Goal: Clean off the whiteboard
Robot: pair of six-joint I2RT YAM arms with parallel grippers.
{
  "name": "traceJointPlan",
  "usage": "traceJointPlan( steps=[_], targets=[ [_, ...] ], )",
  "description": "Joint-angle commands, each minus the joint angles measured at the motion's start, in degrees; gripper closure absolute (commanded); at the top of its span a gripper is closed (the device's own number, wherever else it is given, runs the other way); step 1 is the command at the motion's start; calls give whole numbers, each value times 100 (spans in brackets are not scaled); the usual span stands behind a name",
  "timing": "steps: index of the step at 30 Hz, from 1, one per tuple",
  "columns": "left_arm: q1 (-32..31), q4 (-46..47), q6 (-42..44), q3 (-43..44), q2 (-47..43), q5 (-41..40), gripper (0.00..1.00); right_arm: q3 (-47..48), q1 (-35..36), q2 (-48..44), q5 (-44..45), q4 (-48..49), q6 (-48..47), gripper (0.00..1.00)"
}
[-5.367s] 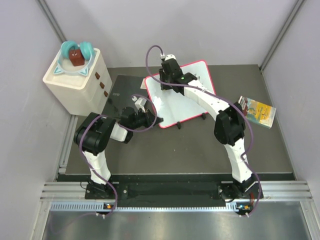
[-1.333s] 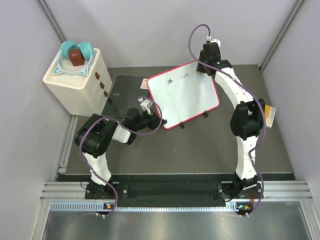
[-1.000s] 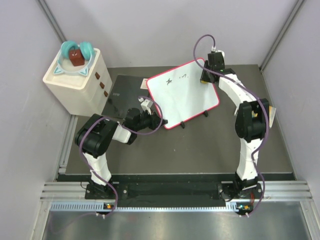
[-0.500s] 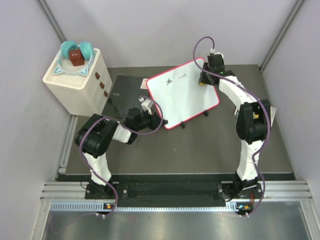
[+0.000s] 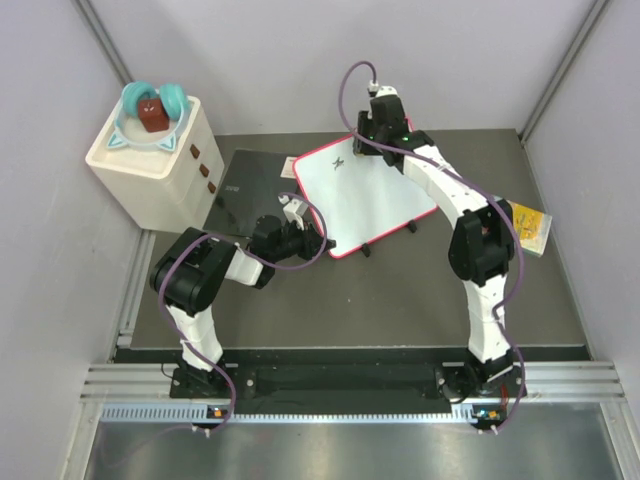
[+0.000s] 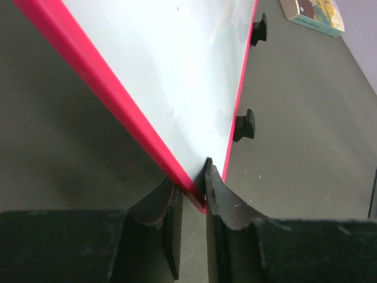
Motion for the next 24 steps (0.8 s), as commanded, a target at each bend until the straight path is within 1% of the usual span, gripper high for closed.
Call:
traceJointPlan(
  steps=[1, 4, 7, 10, 14, 18, 22, 24],
  targets=[
    [-113, -711, 741, 16, 60, -451, 100, 444, 356, 386, -36, 48, -110, 100],
    [-122, -703, 741, -1, 51, -451, 100, 479, 375, 422, 201, 66, 3, 100],
    [-113, -694, 741, -10, 34, -469, 100, 479, 349, 430, 676, -4, -5, 100],
    [-122, -685, 750, -2, 51, -460, 100, 471, 173, 387, 975, -101, 65, 100],
    [-122, -685, 750, -10, 51, -460, 100, 226, -248, 246, 941, -75, 259, 100],
    [-122, -685, 750, -2, 51, -460, 100, -12, -468, 105, 896, 57, 321, 100],
    [-131, -685, 750, -10, 51, -460, 100, -74, -522, 105, 888, 31, 277, 100],
    [-131, -685, 750, -1, 51, -460, 100, -153, -521, 88, 730, 83, 329, 100]
  ],
)
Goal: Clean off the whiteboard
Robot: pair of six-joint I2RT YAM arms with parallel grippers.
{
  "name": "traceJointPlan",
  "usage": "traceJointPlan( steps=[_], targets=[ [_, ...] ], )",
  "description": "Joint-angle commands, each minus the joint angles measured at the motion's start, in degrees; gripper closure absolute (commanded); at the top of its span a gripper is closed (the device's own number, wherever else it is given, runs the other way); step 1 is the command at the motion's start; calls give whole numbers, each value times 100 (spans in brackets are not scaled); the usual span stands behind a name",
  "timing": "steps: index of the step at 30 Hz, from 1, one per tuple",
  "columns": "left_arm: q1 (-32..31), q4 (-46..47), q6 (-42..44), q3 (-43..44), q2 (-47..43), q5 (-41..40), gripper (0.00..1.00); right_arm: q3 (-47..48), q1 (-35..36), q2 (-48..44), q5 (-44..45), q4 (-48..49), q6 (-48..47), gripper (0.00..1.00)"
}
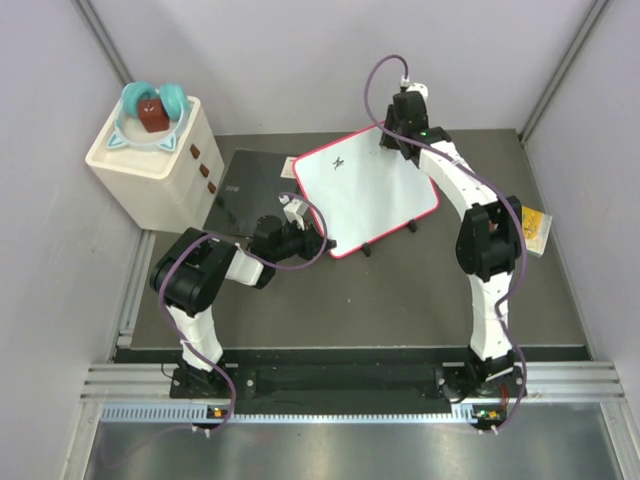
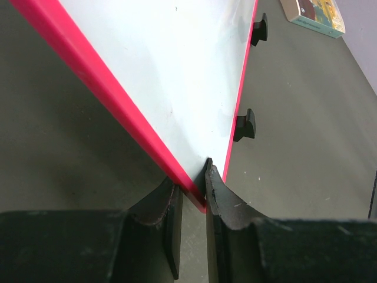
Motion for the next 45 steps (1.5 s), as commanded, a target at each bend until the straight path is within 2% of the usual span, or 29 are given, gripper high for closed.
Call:
traceJointPlan(
  steps=[1, 5, 14, 23, 34, 40, 45],
  targets=[
    [-105, -667, 778, -10, 60, -407, 100, -306, -10, -83, -13, 83, 80, 100],
    [-105, -667, 787, -1, 51, -399, 100, -430, 148, -74, -321, 180, 142, 100],
    [-113, -667, 796, -28, 42, -407, 100, -509, 903, -83, -427, 259, 71, 100],
    [-131, -694, 813, 7, 51, -434, 100, -412, 1176, -74, -717, 224, 168, 100],
    [-157, -694, 831, -28, 7, -469, 100, 0, 1993, 303, -349, 57, -113, 100],
    [-157, -676, 822, -45, -2, -469, 100, 106, 1976, 392, 239, 48, -166, 100],
    [-157, -685, 831, -28, 16, -469, 100, 246, 1617, 365, 381, -30, -148, 100]
  ],
)
